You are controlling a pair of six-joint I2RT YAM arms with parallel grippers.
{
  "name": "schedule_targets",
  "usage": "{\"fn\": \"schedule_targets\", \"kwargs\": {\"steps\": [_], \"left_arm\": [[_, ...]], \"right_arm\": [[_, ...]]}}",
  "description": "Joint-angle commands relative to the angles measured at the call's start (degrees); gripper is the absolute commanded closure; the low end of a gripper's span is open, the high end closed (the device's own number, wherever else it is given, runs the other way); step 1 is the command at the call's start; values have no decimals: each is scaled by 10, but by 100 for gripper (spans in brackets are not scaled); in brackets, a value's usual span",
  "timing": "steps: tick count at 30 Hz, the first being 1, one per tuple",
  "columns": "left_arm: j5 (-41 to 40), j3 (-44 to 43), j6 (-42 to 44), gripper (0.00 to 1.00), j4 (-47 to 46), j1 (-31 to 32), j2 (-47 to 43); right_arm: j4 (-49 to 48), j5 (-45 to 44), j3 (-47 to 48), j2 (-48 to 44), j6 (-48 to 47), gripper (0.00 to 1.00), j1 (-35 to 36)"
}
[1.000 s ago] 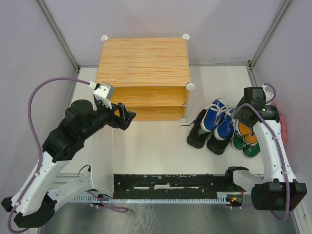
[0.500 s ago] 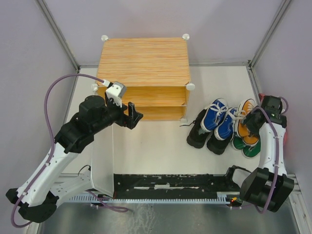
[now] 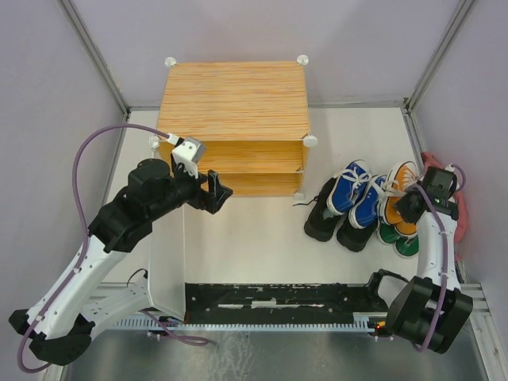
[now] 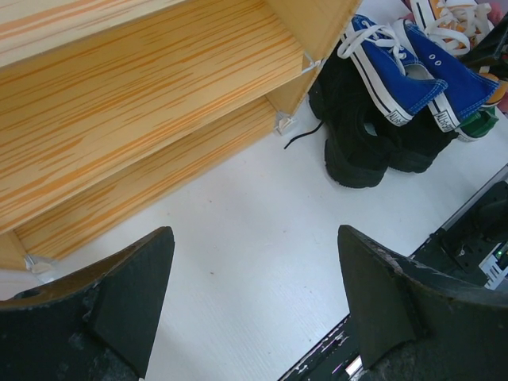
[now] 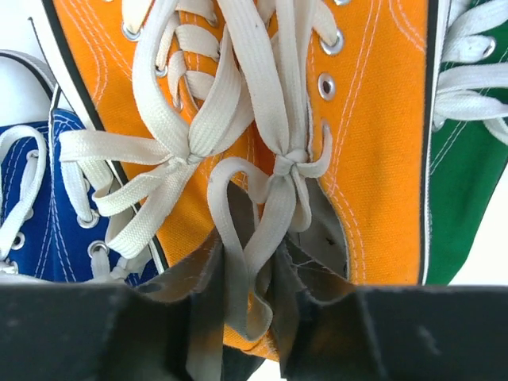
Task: Place and organize the shoes in the shoe cabinet
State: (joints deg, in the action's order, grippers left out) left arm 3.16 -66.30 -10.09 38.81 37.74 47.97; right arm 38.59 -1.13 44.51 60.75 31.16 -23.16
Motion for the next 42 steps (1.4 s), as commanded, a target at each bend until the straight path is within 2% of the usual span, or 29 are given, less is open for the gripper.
{"fn": "schedule_targets", "kwargs": {"steps": [1,3,4,12,18,24,28,31,37,42], "left_arm": [[-5,-11,11,11,-13,1,7],[-19,-12,12,11,-9,2,10],[-27,-11,11,11,-6,2,12],[-84,-41,9,11,5,1,33],[-102,-63,0,11,11,1,48],[-105,-73,-9,11,17,1,45],[-105,-77,-7,11,20,1,40],[-105,-79,-4,11,17,2,34],[-104,-94,8,11,14,2,31],[-101,-111,10,10,13,2,28]], "right_arm": [[20,-1,-31,-23,-15,77,2],[27,-6,-20,-43,-25,96,2],[34,-10,-10,-53,-27,98,3],[89,49,102,-155,-2,98,3],[130,156,210,-159,9,98,5],[173,221,304,-176,12,98,37],[178,299,341,-173,35,98,60],[174,314,346,-179,40,98,79],[170,338,388,-146,35,98,84],[150,339,490,-70,47,98,84]]}}
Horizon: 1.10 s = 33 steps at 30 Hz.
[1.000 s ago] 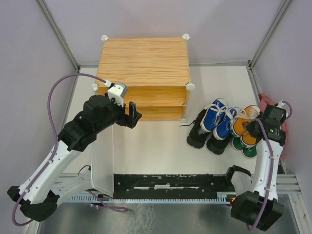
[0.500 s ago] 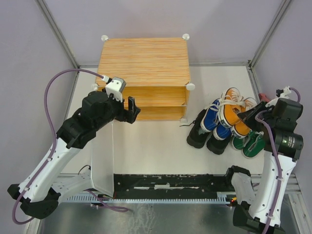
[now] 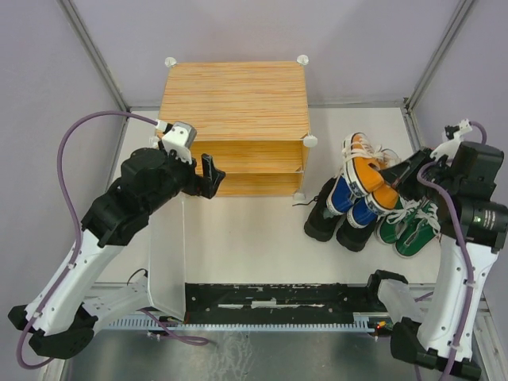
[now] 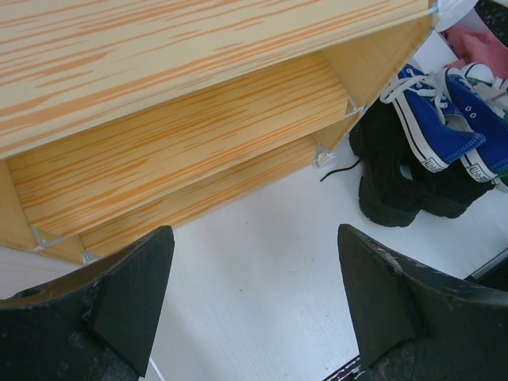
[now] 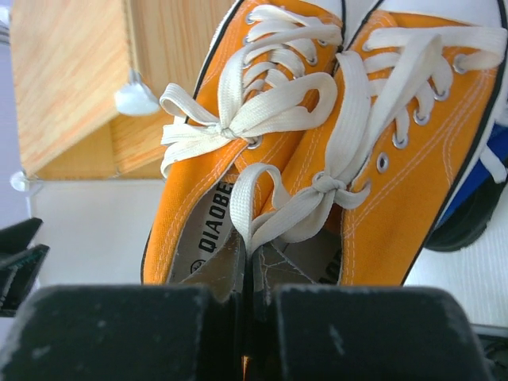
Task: Place and organize the shoes in the shoe cabinet
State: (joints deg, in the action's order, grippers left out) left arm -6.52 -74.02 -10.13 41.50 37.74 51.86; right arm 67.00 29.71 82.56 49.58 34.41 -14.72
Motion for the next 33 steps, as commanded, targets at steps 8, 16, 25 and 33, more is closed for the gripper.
{"fn": "schedule_targets", "kwargs": {"steps": [8,16,25,33], "left_arm": [[-14,-57,17,11,-18,2,-15],[-34,-73,23,11,-16,1,-13],[-107,-67,32,11,6,1,-21],[-138,-52,32,11,10,1,-24]], "right_arm": [[-141,33,327,188,34,98,66],[-97,-123,476,310,-3,98,311],[-85,-290,446,285,-72,98,627],[-56,-430,393,278,-110,98,840]]}}
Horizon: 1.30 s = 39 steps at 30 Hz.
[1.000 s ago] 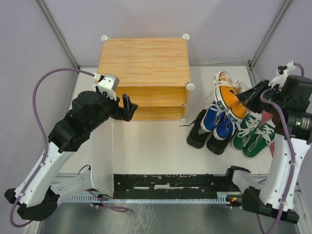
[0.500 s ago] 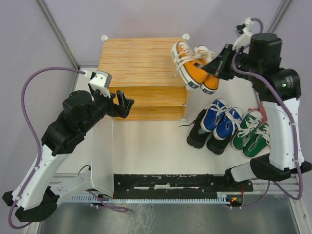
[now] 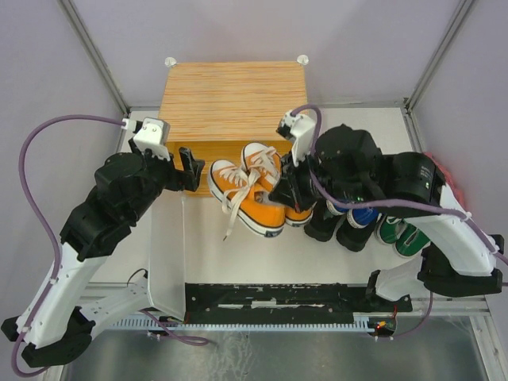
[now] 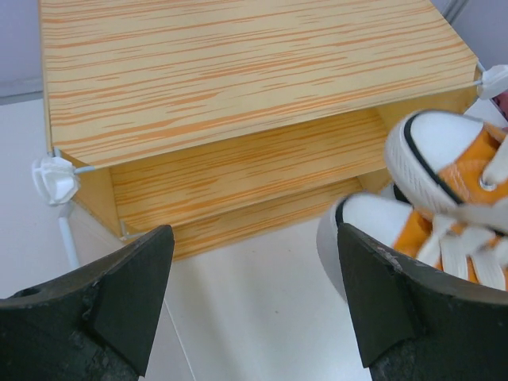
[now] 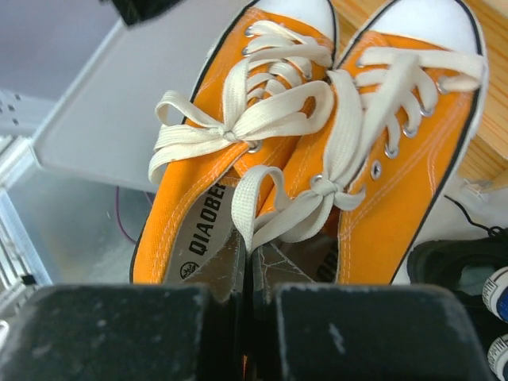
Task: Place and organize the shoes in the shoe cabinet
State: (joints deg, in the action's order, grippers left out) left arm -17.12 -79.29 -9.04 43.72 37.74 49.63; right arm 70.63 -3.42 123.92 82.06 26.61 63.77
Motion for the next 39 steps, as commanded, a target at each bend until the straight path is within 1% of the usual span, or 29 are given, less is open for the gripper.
{"fn": "schedule_targets", "kwargs": {"steps": [1,7,10,15,20,25,26,28,29,31,34,39], "left_arm": [[-34,1,20,10,-12,2,-3],[-40,0,24,10,-11,1,-3],[-38,-3,27,10,-8,1,-1],[-22,2,24,11,-18,1,-2],[-16,4,32,10,-21,1,2],[-12,19,30,11,-22,1,-6],[-11,22,30,11,-23,1,-8],[-10,28,30,10,-25,1,-11],[-10,31,30,11,-26,1,-11],[-8,35,31,11,-28,2,-11],[-6,40,33,11,-28,2,-10],[0,46,32,11,-32,1,-14]], "right_arm": [[-99,-103,-46,-50,-31,98,64],[-184,-100,-226,-94,3,98,72],[-226,-132,-320,-117,17,98,72],[-364,-202,-498,-136,28,98,72],[-509,-227,-629,-140,7,98,72],[-586,-236,-745,-117,58,97,73],[-595,-235,-766,-112,74,90,73],[-604,-231,-792,-103,98,68,74],[-603,-229,-799,-101,106,59,75],[-590,-219,-802,-101,118,45,77],[-548,-208,-783,-109,126,38,82],[-449,-201,-728,-114,133,35,84]]}}
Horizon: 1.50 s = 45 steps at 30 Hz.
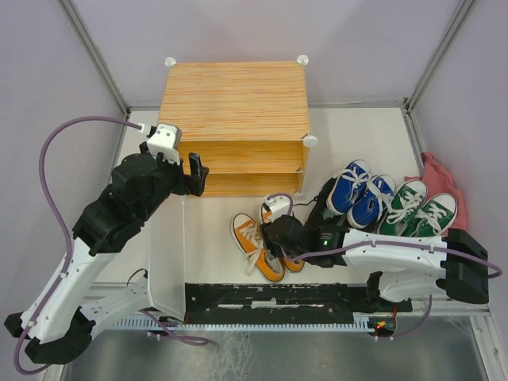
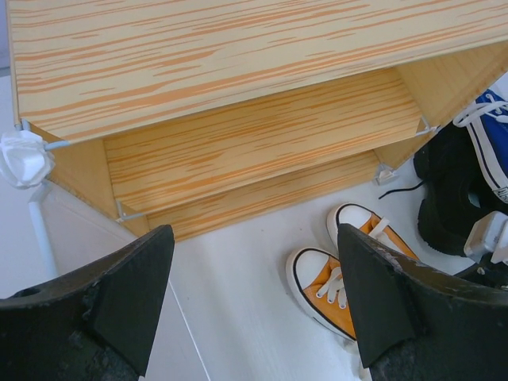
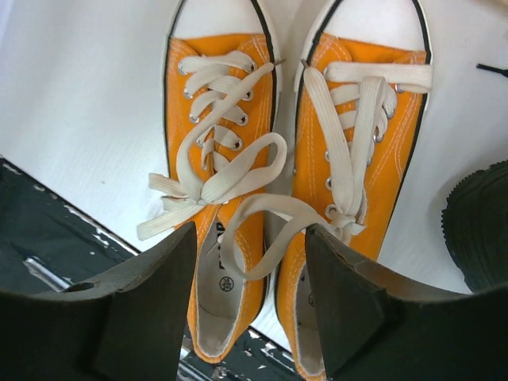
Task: Place and organize the shoes in the shoe cabinet
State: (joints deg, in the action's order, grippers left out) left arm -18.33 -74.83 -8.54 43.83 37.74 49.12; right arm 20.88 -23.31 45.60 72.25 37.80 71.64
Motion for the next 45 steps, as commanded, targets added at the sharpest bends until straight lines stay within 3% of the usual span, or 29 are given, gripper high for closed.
{"fn": "schedule_targets", "kwargs": {"steps": [1,10,16,23,28,33,39,45], "left_arm": [[13,2,25,10,-33,1,-11],[7,5,24,11,-23,2,-30],[3,17,22,10,-21,1,-32],[5,24,20,10,-22,1,-32],[7,26,19,10,-23,2,-31],[7,30,18,10,-23,1,-35],[9,40,16,10,-25,1,-44],[9,46,16,10,-24,1,-54]], "right_arm": [[67,1,61,-15,32,35,5],[100,64,18,-7,99,30,18],[99,57,7,7,112,26,22],[64,36,-18,44,134,29,22],[27,4,-38,74,149,40,22],[11,-17,-46,78,147,66,25],[72,-78,-14,36,134,96,52],[110,-119,46,-33,117,98,59]]}}
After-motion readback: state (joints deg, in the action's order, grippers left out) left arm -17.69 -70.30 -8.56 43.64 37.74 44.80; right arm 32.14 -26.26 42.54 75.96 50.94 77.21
